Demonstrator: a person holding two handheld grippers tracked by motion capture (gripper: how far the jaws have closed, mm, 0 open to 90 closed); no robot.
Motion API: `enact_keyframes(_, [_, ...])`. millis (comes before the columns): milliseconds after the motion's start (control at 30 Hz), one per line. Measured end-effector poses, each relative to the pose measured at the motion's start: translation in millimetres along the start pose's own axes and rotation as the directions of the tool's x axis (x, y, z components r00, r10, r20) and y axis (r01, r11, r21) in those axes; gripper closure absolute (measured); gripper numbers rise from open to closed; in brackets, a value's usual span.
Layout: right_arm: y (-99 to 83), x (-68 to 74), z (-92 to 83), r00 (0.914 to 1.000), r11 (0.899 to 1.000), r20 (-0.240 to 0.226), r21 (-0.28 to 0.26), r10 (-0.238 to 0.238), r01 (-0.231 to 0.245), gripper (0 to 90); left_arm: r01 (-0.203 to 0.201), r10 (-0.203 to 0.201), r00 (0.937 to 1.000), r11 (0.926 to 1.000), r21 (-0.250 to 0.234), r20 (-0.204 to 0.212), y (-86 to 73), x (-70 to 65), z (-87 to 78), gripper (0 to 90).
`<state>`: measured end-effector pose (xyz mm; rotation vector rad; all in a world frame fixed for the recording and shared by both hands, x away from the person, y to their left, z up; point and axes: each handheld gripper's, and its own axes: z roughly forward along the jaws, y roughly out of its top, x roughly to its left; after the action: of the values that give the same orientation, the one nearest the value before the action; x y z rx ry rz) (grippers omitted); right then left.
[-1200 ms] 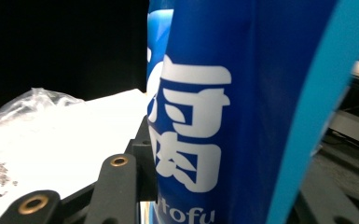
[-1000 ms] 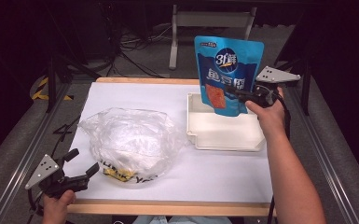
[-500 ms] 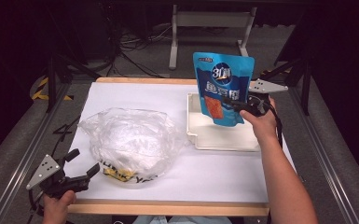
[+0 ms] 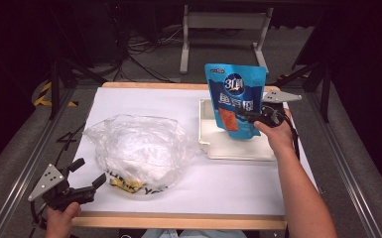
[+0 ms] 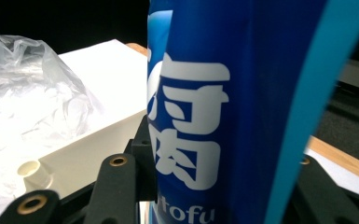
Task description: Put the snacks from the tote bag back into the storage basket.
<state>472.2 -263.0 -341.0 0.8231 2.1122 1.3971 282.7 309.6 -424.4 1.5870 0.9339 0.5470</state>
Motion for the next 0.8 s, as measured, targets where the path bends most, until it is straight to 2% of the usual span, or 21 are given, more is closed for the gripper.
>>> enact_keyframes(467, [-11.1, -1.2, 1.9, 0.9996, 0.999, -0.018, 0.032, 0.02, -0.019, 55.6, 0.002, -0.002, 1.0, 1.0, 0.001, -0.002, -0.1, 0.6, -0.1, 5.2])
enact_keyframes(700, [-10.2, -5.0, -1.8, 0.9998, 0.995, -0.014, 0.097, 0.012, -0.011, 53.8, 0.002, -0.002, 1.0, 1.0, 0.0, -0.002, -0.1, 0.4, -0.1, 5.2])
enact_keyframes(800, [-9.9, -7.2, -5.8, 0.9998, 0.995, -0.017, 0.104, 0.012, -0.011, 53.5, 0.003, -0.003, 1.0, 1.0, 0.002, -0.002, -0.2, 0.4, 0.2, 5.2])
